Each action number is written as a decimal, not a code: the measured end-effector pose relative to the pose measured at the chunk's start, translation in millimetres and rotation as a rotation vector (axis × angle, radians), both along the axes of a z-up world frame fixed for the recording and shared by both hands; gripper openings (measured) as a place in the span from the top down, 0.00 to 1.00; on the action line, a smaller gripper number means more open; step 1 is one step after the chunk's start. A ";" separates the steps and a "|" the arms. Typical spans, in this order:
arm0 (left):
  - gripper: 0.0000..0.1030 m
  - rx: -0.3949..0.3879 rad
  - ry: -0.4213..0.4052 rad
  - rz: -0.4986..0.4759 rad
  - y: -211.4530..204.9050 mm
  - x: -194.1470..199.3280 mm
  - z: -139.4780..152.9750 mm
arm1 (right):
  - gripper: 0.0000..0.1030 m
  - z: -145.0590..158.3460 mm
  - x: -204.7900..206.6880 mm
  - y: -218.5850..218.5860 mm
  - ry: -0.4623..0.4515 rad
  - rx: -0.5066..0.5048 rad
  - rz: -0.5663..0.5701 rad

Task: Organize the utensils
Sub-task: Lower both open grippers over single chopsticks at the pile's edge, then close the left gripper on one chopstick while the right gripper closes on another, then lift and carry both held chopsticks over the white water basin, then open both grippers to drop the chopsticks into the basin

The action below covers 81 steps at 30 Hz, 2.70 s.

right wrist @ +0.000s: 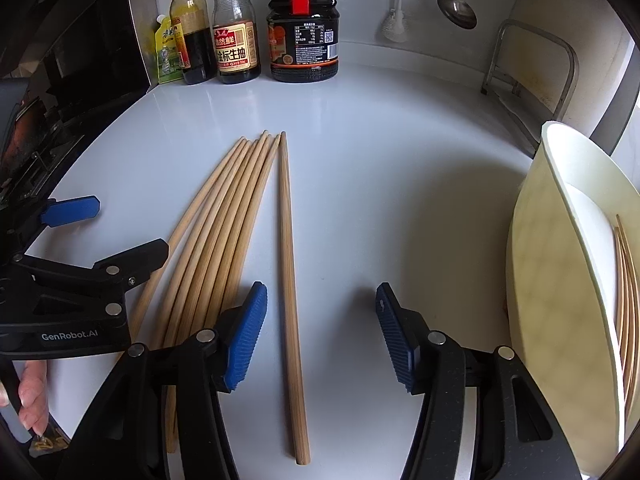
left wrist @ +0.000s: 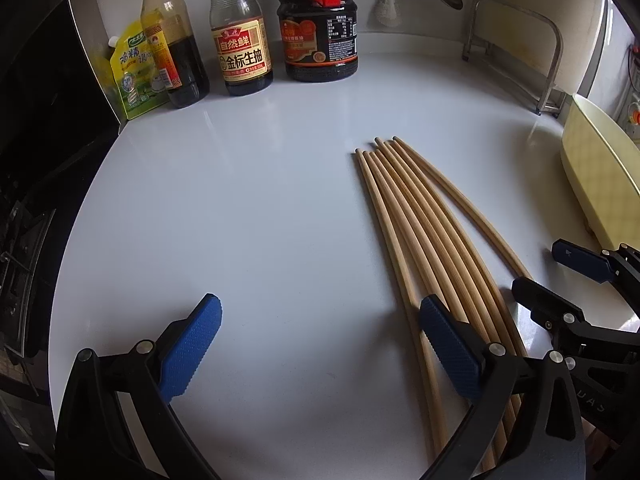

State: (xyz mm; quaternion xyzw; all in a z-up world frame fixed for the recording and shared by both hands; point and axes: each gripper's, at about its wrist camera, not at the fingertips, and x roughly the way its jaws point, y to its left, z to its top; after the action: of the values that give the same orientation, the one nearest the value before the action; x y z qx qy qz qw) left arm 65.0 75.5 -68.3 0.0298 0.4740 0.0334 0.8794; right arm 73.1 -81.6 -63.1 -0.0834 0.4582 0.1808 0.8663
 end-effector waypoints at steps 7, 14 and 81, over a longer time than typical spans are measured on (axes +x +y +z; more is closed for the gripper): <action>0.05 0.003 0.014 0.008 1.0 -1.7 -5.2 | 0.47 -0.2 1.1 1.1 -0.012 0.005 0.008; 0.34 -0.063 -0.008 -0.005 7.2 -7.6 -2.6 | 0.93 1.1 -2.3 5.5 -0.022 -0.004 0.032; 0.32 -0.145 -0.084 -0.501 -256.0 75.0 102.4 | 0.78 80.2 -14.1 -251.0 -0.129 0.196 -0.617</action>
State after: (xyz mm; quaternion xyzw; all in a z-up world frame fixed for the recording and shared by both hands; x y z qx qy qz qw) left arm 140.0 -180.6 34.1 0.0819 0.4160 -0.2183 0.8790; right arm 59.0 -332.6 17.0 0.1317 0.3866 -0.0526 0.9113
